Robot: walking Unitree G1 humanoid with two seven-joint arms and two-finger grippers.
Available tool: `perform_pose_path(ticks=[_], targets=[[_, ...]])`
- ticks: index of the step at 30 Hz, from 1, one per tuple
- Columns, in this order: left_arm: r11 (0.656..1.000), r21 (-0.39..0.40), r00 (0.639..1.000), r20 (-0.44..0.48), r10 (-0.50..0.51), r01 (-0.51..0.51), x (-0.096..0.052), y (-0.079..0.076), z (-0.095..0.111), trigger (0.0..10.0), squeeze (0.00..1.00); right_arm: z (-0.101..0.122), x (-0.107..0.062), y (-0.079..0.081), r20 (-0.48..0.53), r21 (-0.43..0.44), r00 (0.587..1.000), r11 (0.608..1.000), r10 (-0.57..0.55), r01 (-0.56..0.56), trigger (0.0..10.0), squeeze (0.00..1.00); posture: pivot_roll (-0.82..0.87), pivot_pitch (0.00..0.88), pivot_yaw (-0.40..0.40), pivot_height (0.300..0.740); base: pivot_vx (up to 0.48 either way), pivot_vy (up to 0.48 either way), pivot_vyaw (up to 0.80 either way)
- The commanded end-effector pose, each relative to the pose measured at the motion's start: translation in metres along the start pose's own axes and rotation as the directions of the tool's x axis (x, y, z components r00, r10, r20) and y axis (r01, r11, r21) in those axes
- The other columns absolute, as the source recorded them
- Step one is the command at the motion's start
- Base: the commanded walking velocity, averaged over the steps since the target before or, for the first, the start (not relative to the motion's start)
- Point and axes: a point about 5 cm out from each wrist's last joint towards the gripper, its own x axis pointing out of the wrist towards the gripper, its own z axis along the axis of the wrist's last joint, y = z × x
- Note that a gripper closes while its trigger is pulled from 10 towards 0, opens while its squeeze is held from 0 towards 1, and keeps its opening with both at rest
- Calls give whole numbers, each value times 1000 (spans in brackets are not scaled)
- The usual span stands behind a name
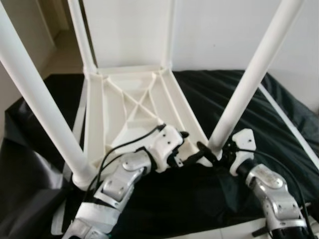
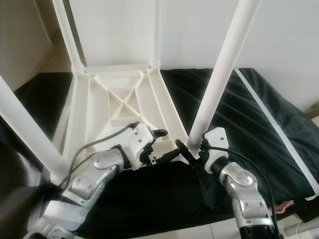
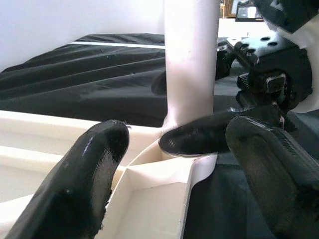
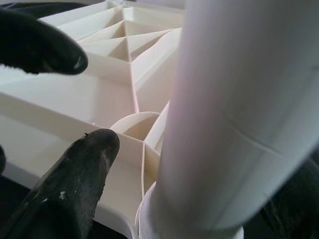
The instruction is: Building children table
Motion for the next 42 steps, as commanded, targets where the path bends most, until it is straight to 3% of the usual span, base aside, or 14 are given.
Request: perform_pose_path(ticks=[1, 2, 4, 5, 6, 7, 17, 18, 28, 31, 37, 39, 40, 42], targets=[[998, 7, 998, 7, -62, 62, 2, -3, 3, 10000, 0, -2, 7, -2, -26, -34, 998, 997, 65, -66, 10000, 0, -51, 0, -22, 740, 0, 0, 0], [998, 9, 998, 8, -63, 63, 3, -3, 4, 10000, 0, -2, 12, -3, -31, -47, 996, 995, 84, -85, 8275, 0, -48, 0, -24, 740, 0, 0, 0], [998, 9, 998, 8, -63, 63, 3, -3, 4, 10000, 0, -2, 12, -3, -31, -47, 996, 995, 84, -85, 8275, 0, -48, 0, -24, 740, 0, 0, 0], [998, 9, 998, 9, -63, 63, 4, -3, 4, 10000, 0, -2, 17, -6, -31, -49, 995, 994, 92, -93, 4588, 0, -47, 0, -26, 740, 0, 0, 0], [998, 9, 998, 9, -63, 63, 4, -3, 4, 10000, 0, -2, 17, -6, -31, -49, 995, 994, 92, -93, 4588, 0, -47, 0, -26, 740, 0, 0, 0], [998, 9, 998, 12, -62, 62, 4, -3, 5, 10000, 0, -1, 18, -6, -29, -50, 994, 993, 102, -104, 0, 0, -42, 0, -29, 740, 0, 0, 0], [999, 5, 999, 17, -52, 52, 2, -4, 5, 10000, 0, -5, 13, -4, -45, -33, 989, 990, 138, -139, 0, 0, -37, 0, -40, 740, 0, 0, 0], [999, 3, 999, 18, -51, 51, 2, -4, 5, 10000, 0, -6, 12, -3, -50, -26, 988, 989, 147, -149, 9569, 0, -38, 0, -39, 740, 0, 0, 0], [998, -6, 998, 15, -59, 59, 1, -7, 4, 10000, 0, -11, 4, 2, -36, 4, 999, 999, -36, 37, 10000, 0, -52, 0, -34, 740, 0, 0, 0], [998, -13, 998, 10, -65, 66, 1, -8, 2, 10000, 0, -17, 5, 13, -59, 59, 979, 979, -193, 196, 10000, 0, -55, 0, -31, 740, 0, 0, 0], [997, -16, 997, 9, -73, 73, 1, -10, 2, 10000, 0, -18, 8, 25, -59, 99, 950, 945, -307, 312, 10000, 0, -58, 0, -26, 740, 0, 0, 0], [997, -18, 997, 9, -80, 80, 1, -10, 2, 10000, 0, -18, 11, 32, -66, 184, 906, 887, -419, 423, 10000, 0, -63, 0, -22, 740, 0, 0, 0], [997, -18, 997, 9, -80, 80, 1, -10, 2, 10000, 0, -18, 11, 32, -66, 184, 906, 887, -419, 423, 10000, 0, -63, 0, -22, 740, 0, 0, 0], [996, -20, 996, 10, -84, 84, 2, -10, 2, 10000, 0, -19, 12, 36, -96, 266, 822, 781, -562, 565, 10000, 0, -63, 0, -21, 740, 0, 0, 0]])
